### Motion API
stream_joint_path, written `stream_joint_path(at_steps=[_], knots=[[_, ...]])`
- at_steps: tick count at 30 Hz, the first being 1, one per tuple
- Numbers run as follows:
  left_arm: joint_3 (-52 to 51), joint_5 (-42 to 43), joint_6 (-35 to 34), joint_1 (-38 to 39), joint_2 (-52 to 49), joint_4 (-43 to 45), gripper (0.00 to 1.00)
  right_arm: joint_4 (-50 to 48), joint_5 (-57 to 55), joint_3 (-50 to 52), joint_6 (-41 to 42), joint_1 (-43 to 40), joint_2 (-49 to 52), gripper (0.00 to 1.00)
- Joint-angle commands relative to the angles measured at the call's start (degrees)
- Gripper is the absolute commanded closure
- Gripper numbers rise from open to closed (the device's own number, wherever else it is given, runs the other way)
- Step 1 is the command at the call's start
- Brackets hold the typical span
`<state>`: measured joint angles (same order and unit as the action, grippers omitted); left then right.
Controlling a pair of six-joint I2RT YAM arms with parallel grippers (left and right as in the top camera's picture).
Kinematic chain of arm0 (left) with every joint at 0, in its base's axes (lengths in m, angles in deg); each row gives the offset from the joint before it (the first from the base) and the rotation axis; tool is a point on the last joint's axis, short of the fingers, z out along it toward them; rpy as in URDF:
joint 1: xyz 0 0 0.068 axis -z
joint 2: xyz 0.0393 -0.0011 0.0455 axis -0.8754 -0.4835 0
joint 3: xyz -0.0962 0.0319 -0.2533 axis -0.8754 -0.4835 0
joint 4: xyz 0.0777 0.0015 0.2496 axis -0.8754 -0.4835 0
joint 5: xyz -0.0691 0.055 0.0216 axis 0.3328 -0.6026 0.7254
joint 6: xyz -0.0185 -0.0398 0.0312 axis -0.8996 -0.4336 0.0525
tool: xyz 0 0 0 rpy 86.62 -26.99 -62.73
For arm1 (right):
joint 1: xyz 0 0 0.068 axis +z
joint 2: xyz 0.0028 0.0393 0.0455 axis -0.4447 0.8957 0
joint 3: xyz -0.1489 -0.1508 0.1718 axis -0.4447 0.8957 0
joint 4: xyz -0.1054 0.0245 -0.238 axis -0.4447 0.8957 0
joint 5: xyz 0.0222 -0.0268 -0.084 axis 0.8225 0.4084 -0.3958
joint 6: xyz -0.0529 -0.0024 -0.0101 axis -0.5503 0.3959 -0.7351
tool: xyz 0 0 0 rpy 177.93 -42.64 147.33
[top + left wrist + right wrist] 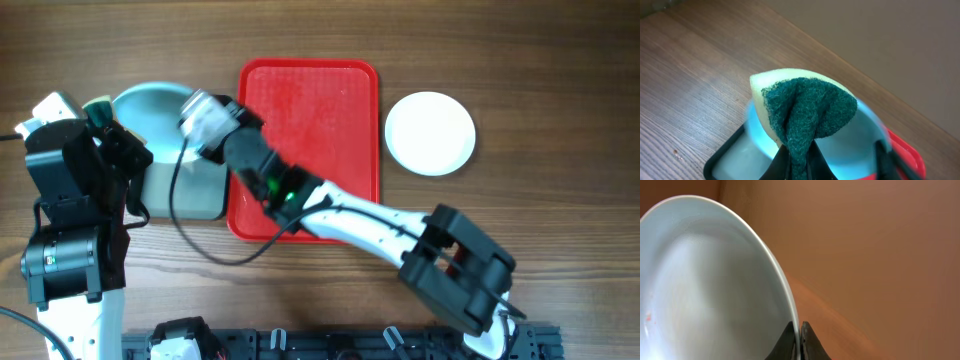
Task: Clean dirty plates on tray and stack at the side
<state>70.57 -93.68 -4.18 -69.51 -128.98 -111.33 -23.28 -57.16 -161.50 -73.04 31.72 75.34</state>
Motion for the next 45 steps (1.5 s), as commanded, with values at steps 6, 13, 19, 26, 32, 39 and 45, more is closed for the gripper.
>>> stream_joint_path(at_steps=[6,13,19,26,32,39,45], knots=[[0.0,0.5,-0.7,-0.1,0.0,1.3,0.96,-11.8,-3.1,-1.3,-27.9,4.8,8.3,0.95],[0.0,0.5,-0.7,-0.1,0.0,1.4,0.96,-16.0,-4.3,-1.3,-26.8,4.3,8.4,0.96],[0.0,0.5,-0.7,-0.1,0.0,1.4,0.96,-16.0,-12.7,-1.3,-15.3,3.7,8.3,0.96],[0.0,0.5,-0.7,-0.1,0.0,1.4,0.96,-4.7,-11.1,-1.3,8.0,3.7,6.9,0.96],[0.0,0.5,-0.7,-0.1,0.0,1.4,0.96,1.7,-6.3,-1.3,19.1,0.9,2.1,0.96],[0.0,0.5,-0.7,-0.1,-0.6,1.3,0.96,14.2,8.8,-1.3,35.9,-9.0,-2.4,0.96],[0.0,0.5,-0.5,-0.1,-5.0,1.2,0.96,29.7,29.5,-1.3,45.7,-24.2,-5.8,0.95]])
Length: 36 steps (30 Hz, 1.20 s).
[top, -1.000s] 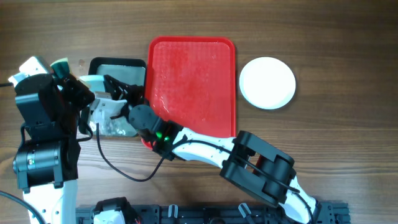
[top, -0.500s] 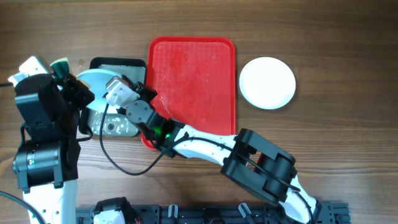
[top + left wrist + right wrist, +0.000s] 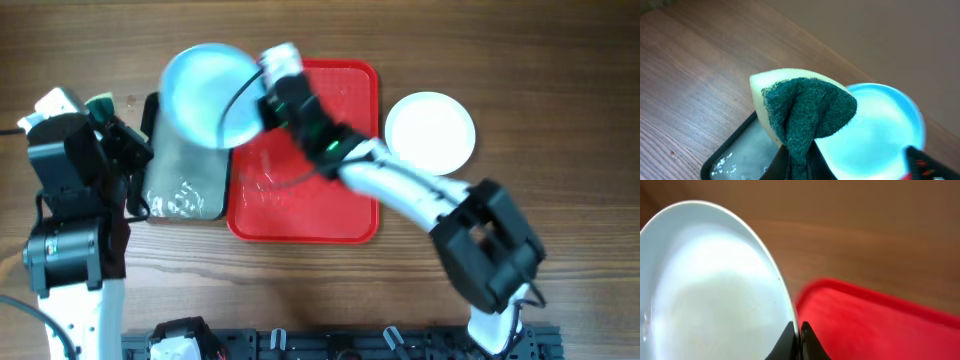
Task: Clean dirty plates on tray and stack at the side
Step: 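Carry the light-blue plate right onto the white plate stack, then lower the light-blue plate onto the stack and hold it, right gripper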
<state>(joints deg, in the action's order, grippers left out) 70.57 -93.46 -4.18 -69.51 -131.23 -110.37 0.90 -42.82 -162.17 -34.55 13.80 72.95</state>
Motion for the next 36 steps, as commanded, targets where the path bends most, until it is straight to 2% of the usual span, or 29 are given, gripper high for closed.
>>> stream_joint_path(at_steps=[1,8,10,19,28,36], knots=[[0.0,0.3,-0.5,-0.1,-3.8,0.2,0.96,8.3,17.2,-0.6,7.2,-8.3,-4.2,0.96],[0.0,5.6,4.3,0.0,-12.0,0.8,0.96,27.9,20.2,-0.6,5.9,-21.1,-11.4,0.96],[0.0,8.2,6.8,0.0,-14.8,1.0,0.96,33.4,20.2,-0.6,3.4,-24.5,-13.7,0.96],[0.0,13.3,14.6,0.0,-25.2,1.1,0.95,49.2,19.9,-0.6,-1.2,-36.2,-16.8,0.96],[0.0,14.9,17.6,0.0,-31.3,1.7,0.94,60.6,8.0,-0.5,-1.0,-41.5,-16.4,0.96],[-0.1,14.9,17.6,0.1,-33.2,2.8,0.94,64.4,0.3,-0.2,1.8,-41.5,-15.5,0.96]])
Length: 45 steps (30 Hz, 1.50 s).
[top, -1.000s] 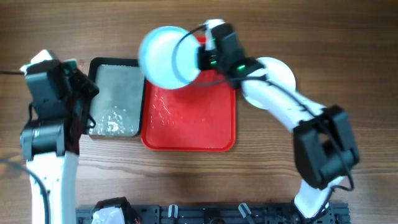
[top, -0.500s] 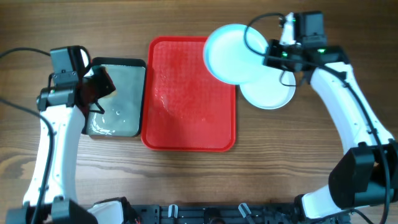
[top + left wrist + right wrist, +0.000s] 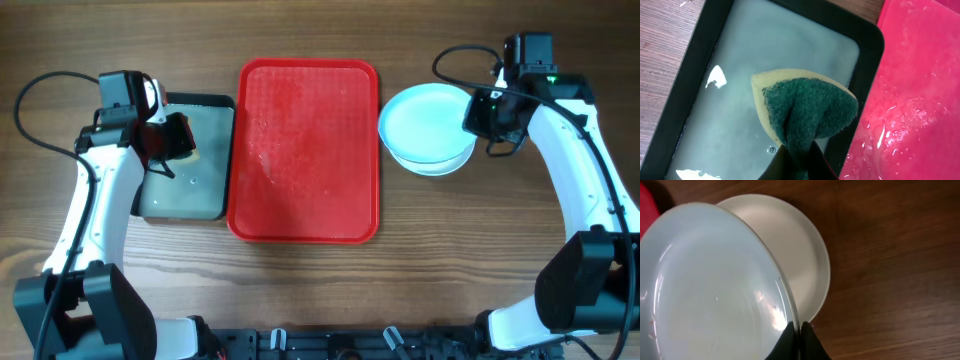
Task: Clean dirty plates on tray and stack at the side
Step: 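Lower the light-blue plate onto the stack and hold it, right gripper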
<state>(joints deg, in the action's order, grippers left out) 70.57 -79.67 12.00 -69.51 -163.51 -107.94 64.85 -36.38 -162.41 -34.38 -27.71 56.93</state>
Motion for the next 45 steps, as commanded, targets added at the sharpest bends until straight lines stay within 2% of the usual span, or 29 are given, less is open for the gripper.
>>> stream_joint_path(at_steps=[1,18,33,40,45], knots=[[-0.1,1.1,1.4,0.1,-1.0,0.3,0.94,0.3,-6.9,0.3,2.1,0.0,0.5,0.96],[-0.1,1.3,4.4,3.0,-1.4,1.6,0.93,-19.3,-6.7,15.6,3.5,0.0,0.5,0.96],[-0.1,1.0,4.4,3.2,-1.4,2.3,0.93,-21.8,-3.7,17.8,3.4,0.2,1.0,0.96],[-0.1,1.0,4.4,3.2,-1.4,2.1,0.93,-22.5,-3.6,17.8,3.5,0.2,4.3,0.95],[-0.1,1.0,4.4,3.2,-1.4,2.1,0.93,-22.7,-3.2,17.8,3.5,0.2,5.4,0.74]])
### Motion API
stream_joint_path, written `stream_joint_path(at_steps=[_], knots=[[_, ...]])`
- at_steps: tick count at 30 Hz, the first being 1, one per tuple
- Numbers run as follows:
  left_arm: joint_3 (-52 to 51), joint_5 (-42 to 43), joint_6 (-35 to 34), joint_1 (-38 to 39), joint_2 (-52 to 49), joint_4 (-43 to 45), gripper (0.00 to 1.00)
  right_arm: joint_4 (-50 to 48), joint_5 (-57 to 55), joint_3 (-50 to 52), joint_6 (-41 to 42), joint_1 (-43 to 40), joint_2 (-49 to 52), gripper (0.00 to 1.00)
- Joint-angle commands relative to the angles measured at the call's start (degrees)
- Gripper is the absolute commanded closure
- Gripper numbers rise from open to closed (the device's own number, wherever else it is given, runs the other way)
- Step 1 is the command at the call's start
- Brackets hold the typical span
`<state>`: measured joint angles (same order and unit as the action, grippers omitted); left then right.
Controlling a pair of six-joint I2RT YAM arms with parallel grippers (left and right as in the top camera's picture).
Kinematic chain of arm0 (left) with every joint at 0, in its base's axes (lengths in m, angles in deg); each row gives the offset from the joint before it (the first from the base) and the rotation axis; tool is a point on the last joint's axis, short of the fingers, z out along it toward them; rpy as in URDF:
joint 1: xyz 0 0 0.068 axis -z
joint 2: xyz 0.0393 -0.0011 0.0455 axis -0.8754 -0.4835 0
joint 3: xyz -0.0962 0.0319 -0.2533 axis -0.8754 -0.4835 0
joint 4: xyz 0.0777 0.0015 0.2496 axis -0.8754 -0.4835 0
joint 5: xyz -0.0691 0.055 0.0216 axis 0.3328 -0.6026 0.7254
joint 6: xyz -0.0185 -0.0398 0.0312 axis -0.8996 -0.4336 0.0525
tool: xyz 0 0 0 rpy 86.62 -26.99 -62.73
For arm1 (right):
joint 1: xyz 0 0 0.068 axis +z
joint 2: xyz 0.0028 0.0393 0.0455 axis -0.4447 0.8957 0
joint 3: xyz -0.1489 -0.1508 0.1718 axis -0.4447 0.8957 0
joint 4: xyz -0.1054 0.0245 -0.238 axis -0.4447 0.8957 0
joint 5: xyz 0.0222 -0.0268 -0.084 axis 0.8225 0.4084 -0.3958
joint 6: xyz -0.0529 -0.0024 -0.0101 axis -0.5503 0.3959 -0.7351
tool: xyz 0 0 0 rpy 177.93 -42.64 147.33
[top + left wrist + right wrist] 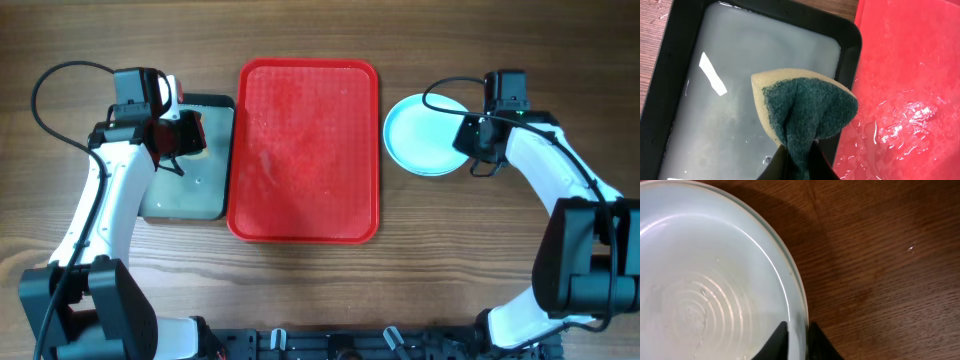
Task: Clean dirty plates on tray and stack at the side
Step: 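Lower the light-blue plate onto the stack and hold it, right gripper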
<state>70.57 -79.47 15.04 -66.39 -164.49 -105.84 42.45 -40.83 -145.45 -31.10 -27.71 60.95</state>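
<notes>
The light blue plate (420,135) lies flat on the stack to the right of the red tray (305,150); the white plate beneath it is hidden. My right gripper (468,135) stands at the plate's right rim. In the right wrist view its fingers sit apart, one on each side of the rim of the plate (705,290), so the right gripper (797,340) is open. My left gripper (185,135) hangs over the black basin (185,100), shut on a yellow and green sponge (805,107). No plates are on the tray.
The basin (660,90) holds cloudy water and stands against the tray's left edge. The tray (910,75) is wet with streaks of water. Bare wooden table surrounds everything, and the arm cables loop at the far corners.
The blue plate, held tilted above the white plate before, now lies flat on it. My right gripper has opened round its rim. The left gripper with the sponge shifted slightly toward the tray.
My right gripper first held the blue plate tilted over the basin, beside the sponge in my left gripper. Then the plate was raised at the tray's far left corner, then over the white plate on the right. Now it rests there, let go.
</notes>
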Motion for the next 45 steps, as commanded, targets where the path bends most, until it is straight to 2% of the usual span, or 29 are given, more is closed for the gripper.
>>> stream_joint_path(at_steps=[1,8,13,19,21,23,34,45], knots=[[-0.1,0.9,1.3,0.1,-0.4,-0.1,0.93,-0.3,1.2,0.8,0.1,0.2,1.4,0.71],[-0.1,0.9,1.3,0.1,-0.4,-0.2,0.93,-0.4,4.8,0.2,-1.6,0.1,1.4,0.54],[-0.1,0.8,1.4,0.1,-0.4,-0.1,0.93,0.4,12.9,-2.4,-6.3,0.1,1.4,0.34],[-0.1,0.2,2.9,0.0,-0.5,0.8,0.93,2.7,15.9,-7.7,-7.4,0.1,1.3,0.28],[-0.1,0.0,2.9,0.0,-0.9,1.4,0.93,2.1,16.5,-8.5,-7.3,0.2,1.3,0.18],[-0.1,0.0,2.9,0.1,-1.8,2.0,0.93,1.8,16.5,-8.5,-7.3,0.2,1.3,0.02],[-0.1,-0.1,2.8,0.0,-8.4,3.3,0.92,1.9,15.5,-8.5,-7.4,0.2,1.3,0.0],[-0.1,-0.2,2.8,0.1,-10.3,4.2,0.92,0.9,15.7,-8.5,-7.0,0.2,1.3,0.0]])
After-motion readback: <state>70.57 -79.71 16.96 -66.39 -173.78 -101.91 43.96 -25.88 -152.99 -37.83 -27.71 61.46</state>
